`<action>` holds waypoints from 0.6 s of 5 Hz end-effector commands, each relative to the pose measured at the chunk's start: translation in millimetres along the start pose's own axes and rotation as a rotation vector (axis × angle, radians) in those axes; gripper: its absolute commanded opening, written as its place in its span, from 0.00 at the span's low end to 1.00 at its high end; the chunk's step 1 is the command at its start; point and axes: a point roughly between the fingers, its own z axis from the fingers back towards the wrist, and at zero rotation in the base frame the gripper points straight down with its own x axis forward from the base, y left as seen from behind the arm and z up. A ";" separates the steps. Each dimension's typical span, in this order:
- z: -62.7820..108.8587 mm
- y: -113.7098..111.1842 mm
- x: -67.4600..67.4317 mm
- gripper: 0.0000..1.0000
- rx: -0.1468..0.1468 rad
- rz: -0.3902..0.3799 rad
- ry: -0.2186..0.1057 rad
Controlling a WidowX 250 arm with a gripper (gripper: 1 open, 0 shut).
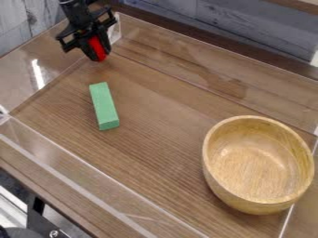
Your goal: Move the red object to the left side of the table
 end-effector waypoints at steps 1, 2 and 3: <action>13.8 -7.4 9.0 0.00 -0.012 -0.101 -0.059; 4.8 2.5 6.3 1.00 0.007 -0.109 -0.066; -1.7 10.2 1.6 1.00 0.024 -0.118 -0.071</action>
